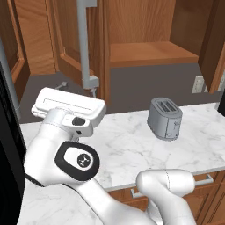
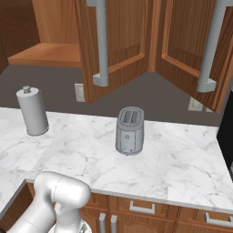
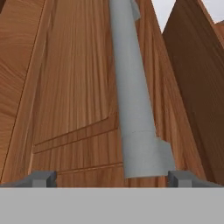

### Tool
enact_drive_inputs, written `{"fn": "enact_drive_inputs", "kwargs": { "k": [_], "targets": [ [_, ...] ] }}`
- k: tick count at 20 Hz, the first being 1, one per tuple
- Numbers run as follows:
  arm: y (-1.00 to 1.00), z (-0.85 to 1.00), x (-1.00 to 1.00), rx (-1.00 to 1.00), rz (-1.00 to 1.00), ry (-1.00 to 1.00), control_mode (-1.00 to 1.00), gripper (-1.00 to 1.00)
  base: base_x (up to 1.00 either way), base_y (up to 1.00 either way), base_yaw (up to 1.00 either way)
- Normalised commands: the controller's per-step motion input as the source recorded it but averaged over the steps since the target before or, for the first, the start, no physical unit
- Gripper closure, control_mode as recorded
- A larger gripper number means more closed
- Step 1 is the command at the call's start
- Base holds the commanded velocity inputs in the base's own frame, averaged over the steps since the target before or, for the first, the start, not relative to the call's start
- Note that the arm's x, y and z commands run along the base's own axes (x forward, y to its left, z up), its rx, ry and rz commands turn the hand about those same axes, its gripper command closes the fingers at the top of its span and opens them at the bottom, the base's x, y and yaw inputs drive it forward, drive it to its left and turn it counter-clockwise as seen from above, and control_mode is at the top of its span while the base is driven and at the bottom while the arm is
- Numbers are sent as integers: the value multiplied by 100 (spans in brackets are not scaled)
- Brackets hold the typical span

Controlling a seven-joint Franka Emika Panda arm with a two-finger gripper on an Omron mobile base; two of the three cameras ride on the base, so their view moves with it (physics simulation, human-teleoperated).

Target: Close all open cabinet doors.

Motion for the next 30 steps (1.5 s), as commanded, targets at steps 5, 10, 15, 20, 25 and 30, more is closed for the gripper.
{"fn": "enact_drive_inputs", "kwargs": {
  "k": [5, 10, 15, 20, 25, 30],
  "targets": [
    [-24, 0, 18, 0, -4, 0, -100, -100, 0, 0, 0],
    [-32, 0, 16, 1, -1, 0, -100, -100, 0, 0, 0],
    [-42, 0, 14, 2, 0, 0, -100, -100, 0, 0, 0],
    [-44, 0, 12, 2, 0, -1, -100, -100, 0, 0, 0],
    [-33, 0, 18, 0, 0, -1, -100, -100, 0, 0, 0],
    [-29, 0, 25, 1, 0, 0, -100, -100, 0, 0, 0]
  ]
}}
